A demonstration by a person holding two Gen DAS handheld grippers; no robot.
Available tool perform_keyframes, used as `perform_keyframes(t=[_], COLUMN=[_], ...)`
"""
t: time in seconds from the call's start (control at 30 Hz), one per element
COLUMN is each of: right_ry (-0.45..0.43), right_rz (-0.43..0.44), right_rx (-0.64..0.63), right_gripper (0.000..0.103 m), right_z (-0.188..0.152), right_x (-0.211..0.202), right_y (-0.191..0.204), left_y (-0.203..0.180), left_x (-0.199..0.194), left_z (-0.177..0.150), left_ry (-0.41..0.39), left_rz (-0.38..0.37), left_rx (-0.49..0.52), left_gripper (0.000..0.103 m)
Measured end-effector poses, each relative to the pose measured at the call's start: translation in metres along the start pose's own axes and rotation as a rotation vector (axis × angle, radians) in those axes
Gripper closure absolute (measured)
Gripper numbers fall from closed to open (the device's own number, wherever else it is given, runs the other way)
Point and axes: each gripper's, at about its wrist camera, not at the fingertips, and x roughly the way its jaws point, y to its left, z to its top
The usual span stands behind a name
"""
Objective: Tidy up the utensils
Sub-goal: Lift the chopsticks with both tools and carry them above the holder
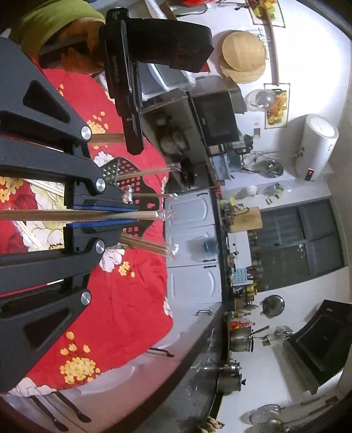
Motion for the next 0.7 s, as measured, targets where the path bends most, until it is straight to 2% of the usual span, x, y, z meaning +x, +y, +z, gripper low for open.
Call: perform_keyframes(t=[0.37,0.7], right_ry=[-0.098,-0.166], right_rz=[-0.017,-0.008], right_rx=[0.015,-0.003], right_gripper=[0.097,0.097], right_z=[0.025,0.046], right_x=[-0.018,-0.018], right_y=[-0.011,-0.01], left_y=[-0.014,-0.01], left_x=[-0.009,-0.038], left_z=[0.034,0.072], left_ry=[-0.078,-0.201], left_rz=[-0.002,0.047], left_rx=[0.038,0.046], left_gripper=[0.101,0.101])
